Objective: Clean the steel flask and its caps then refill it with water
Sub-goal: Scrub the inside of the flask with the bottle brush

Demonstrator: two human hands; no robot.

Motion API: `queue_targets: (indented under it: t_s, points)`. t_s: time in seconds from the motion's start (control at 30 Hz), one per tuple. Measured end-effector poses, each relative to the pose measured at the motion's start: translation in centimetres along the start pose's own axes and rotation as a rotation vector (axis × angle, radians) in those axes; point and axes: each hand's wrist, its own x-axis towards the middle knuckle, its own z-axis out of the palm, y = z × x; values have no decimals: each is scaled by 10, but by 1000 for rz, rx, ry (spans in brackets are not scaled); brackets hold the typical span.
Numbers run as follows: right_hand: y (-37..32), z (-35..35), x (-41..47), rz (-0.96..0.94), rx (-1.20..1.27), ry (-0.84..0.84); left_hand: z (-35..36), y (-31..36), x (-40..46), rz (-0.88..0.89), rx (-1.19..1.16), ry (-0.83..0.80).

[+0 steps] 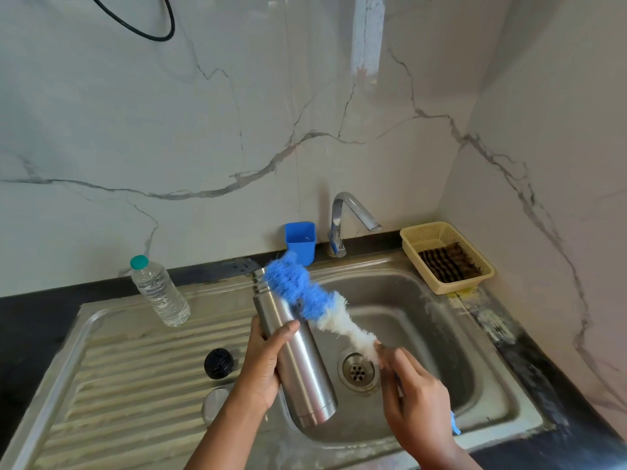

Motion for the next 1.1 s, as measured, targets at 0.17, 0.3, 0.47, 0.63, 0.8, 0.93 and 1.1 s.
queue_targets:
  t_s: [0.17, 0.3, 0.47, 0.63, 0.8, 0.93, 1.1]
  points:
    - [-2, 2, -5, -11, 13, -1, -6, 2, 1, 25, -23, -38]
    - [-3, 1, -4, 74, -14, -22, -12, 1, 2, 73, -24, -101]
    - [0, 0, -10, 17, 27, 20, -13, 2, -1, 92, -121, -119]
    - [-2, 3, -13, -60, 75, 10, -4, 0, -9, 65, -25, -146]
    - [4, 1, -11, -18, 112, 16, 7, -3, -13, 83, 86, -128]
    - [9, 0, -17, 92, 112, 12, 4, -4, -10, 96, 9, -97]
    - [18, -5, -17, 65, 241, 43, -3, 2, -5, 128, 0, -59]
